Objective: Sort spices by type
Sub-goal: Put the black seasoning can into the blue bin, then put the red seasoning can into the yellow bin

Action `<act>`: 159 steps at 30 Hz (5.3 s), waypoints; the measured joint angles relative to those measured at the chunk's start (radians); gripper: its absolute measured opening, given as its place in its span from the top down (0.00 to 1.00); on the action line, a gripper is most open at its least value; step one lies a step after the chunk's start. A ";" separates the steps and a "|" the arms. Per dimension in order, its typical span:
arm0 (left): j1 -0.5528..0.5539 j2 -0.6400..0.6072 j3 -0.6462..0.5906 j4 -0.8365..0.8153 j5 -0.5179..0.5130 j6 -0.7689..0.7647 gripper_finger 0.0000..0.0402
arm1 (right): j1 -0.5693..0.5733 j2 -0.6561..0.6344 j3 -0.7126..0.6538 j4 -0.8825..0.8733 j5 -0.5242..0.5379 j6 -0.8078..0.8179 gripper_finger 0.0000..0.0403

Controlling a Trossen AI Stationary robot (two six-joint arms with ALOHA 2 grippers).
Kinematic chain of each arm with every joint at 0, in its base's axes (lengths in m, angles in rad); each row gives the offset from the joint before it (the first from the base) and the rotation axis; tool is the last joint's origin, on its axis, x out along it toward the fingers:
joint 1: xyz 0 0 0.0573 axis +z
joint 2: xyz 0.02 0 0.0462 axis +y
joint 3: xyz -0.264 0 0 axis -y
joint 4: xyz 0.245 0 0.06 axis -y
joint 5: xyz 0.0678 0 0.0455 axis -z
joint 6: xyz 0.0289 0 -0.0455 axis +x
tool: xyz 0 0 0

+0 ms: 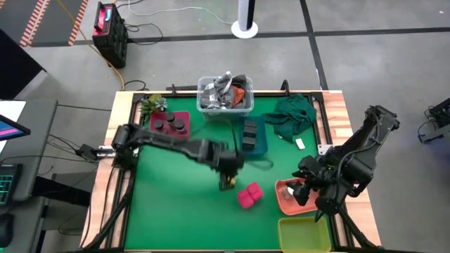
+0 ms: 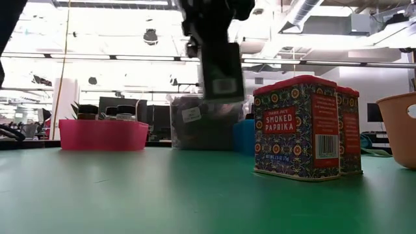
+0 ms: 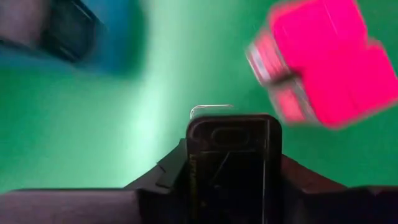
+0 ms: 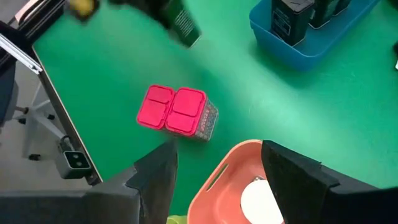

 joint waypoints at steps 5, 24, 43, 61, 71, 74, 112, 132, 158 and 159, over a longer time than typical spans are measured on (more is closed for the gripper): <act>0.130 -0.027 0.001 0.107 0.122 0.153 0.67 | -0.023 0.000 0.000 -0.008 0.002 0.000 0.35; 0.268 0.008 0.039 0.310 0.179 0.365 0.67 | -0.153 0.000 0.000 -0.051 0.011 -0.003 0.35; 0.330 0.119 0.038 0.330 0.224 0.458 0.67 | -0.235 0.000 0.000 -0.034 0.014 0.000 0.35; 0.336 0.192 0.031 0.352 0.177 0.567 0.61 | -0.239 0.000 0.000 -0.030 0.013 0.008 0.35; 0.335 0.184 0.032 0.345 0.127 0.554 0.40 | -0.238 0.000 0.000 -0.030 0.013 0.003 0.35; 0.335 0.155 0.036 0.341 0.106 0.547 0.37 | -0.238 -0.001 0.000 -0.031 0.012 0.003 0.35; -0.218 0.120 0.076 0.277 -0.066 -0.343 0.23 | -0.020 -0.017 0.000 -0.019 -0.067 -0.023 0.35; -0.194 0.136 0.039 0.314 -0.186 -0.301 0.10 | 0.006 0.016 0.000 -0.008 -0.061 -0.017 0.35; -0.173 0.186 0.041 0.285 -0.077 -0.303 0.00 | 0.004 0.016 0.000 -0.014 -0.032 -0.008 0.35; -0.173 0.186 0.041 0.268 -0.086 -0.298 0.01 | 0.004 0.016 0.000 -0.013 -0.032 -0.007 0.35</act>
